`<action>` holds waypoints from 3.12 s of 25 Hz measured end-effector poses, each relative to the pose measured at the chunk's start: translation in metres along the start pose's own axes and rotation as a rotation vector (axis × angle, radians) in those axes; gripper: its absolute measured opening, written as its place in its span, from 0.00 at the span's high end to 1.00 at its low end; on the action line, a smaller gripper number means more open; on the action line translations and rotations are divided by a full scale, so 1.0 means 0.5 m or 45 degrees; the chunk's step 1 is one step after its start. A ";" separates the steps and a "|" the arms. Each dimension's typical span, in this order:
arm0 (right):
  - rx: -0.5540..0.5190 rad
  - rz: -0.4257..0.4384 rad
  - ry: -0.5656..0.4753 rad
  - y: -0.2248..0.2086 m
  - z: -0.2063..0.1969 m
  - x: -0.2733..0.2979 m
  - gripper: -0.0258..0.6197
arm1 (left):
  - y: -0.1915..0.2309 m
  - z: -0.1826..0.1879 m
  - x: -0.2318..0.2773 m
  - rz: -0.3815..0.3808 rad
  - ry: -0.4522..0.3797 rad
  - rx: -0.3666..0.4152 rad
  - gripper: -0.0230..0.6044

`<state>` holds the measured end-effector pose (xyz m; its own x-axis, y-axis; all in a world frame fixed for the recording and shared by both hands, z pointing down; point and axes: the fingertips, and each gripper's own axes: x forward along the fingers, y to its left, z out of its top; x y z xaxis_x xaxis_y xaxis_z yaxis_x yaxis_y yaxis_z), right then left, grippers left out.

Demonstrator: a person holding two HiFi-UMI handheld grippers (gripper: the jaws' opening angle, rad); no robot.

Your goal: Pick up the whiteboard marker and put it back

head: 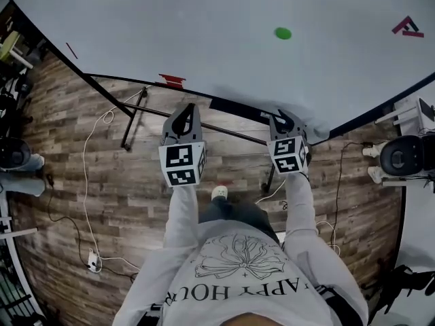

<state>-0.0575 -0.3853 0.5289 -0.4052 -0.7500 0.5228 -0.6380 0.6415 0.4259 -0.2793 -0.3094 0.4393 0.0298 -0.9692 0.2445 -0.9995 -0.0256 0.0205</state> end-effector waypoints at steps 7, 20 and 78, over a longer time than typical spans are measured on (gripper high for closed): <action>-0.225 0.108 0.143 0.025 -0.053 0.079 0.82 | 0.018 -0.039 0.037 0.025 0.063 -0.021 0.95; -0.555 0.268 0.367 0.062 -0.128 0.169 0.81 | 0.035 -0.077 0.043 0.095 0.121 -0.070 0.95; 0.859 -0.480 -0.730 -0.333 0.021 -0.257 0.86 | -0.259 0.071 0.098 -0.209 -0.063 0.015 0.95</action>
<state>0.0939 -0.3971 0.3831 -0.2408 -0.9674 -0.0782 -0.9616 0.2487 -0.1161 -0.1488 -0.3621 0.4141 0.1922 -0.9626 0.1909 -0.9813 -0.1871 0.0447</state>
